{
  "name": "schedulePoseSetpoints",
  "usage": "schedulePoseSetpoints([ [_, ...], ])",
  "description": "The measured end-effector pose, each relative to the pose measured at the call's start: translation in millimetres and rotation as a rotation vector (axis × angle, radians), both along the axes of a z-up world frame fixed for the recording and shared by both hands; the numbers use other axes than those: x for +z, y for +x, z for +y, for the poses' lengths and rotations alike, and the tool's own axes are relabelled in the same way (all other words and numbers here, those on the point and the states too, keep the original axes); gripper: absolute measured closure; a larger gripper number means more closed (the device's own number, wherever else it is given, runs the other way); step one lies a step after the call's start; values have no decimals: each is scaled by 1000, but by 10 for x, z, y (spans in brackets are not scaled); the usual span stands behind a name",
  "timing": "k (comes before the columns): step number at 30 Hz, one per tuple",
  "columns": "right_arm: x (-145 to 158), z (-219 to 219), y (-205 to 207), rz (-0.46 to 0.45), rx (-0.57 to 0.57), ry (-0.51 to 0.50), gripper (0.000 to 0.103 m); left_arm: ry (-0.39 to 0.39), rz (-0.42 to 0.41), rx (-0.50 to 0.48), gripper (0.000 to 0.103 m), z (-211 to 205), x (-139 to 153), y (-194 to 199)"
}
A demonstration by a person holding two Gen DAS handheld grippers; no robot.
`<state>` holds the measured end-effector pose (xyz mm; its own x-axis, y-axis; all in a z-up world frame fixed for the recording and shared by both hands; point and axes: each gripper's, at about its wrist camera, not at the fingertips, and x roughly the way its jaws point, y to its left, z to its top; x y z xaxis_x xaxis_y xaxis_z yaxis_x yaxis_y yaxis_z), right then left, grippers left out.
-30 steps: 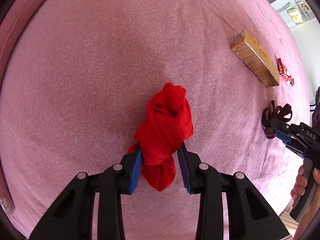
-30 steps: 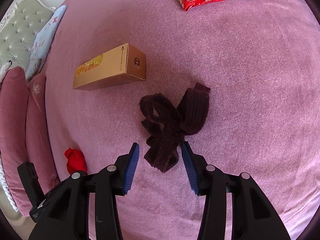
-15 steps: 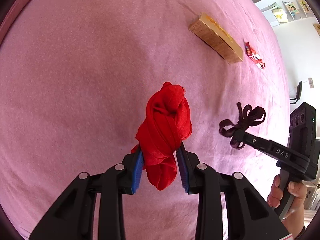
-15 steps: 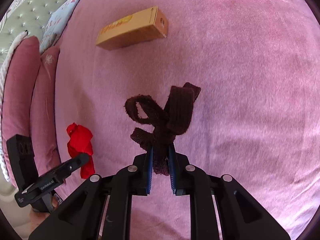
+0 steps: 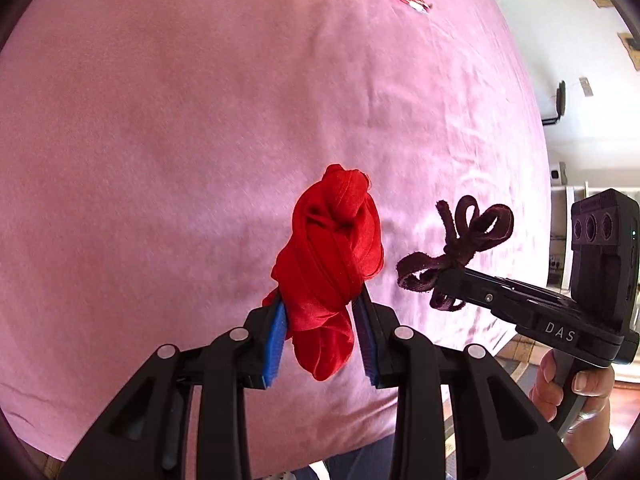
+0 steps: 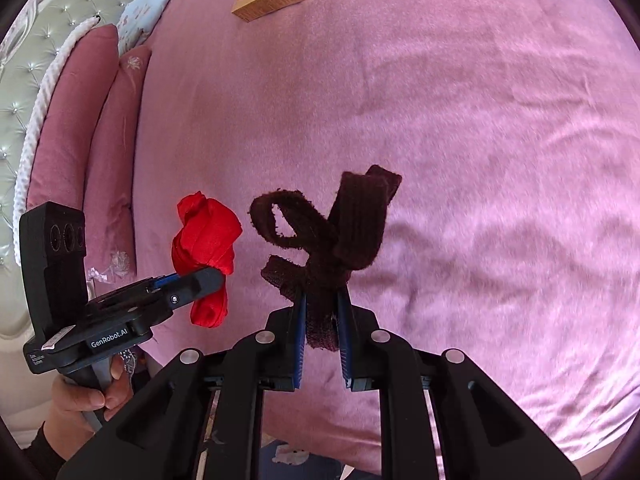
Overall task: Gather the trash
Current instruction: 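Carry the red cloth and brown shoelace toward the yellow basin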
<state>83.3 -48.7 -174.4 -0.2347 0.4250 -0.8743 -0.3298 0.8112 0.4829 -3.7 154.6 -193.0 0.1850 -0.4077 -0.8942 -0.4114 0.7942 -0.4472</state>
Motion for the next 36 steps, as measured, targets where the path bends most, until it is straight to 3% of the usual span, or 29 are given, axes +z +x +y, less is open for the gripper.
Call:
schedulePoseSetpoints([
  [9,336,-1347,-547,-19,-249,21,89,-9,26,-201,71,-1181,208,-170],
  [19,628,-3189,-917,-69,-490,29,89,-29,-12,-437,71,-3136,416,101],
  [26,608,-4502,-1158,-81,-648,11,89,-28,-7,-605,71,-4536,460,110],
  [36,359,-6140,-1753,-41,-914,-28,89,-13,29,-890,70,-6386,230,132],
])
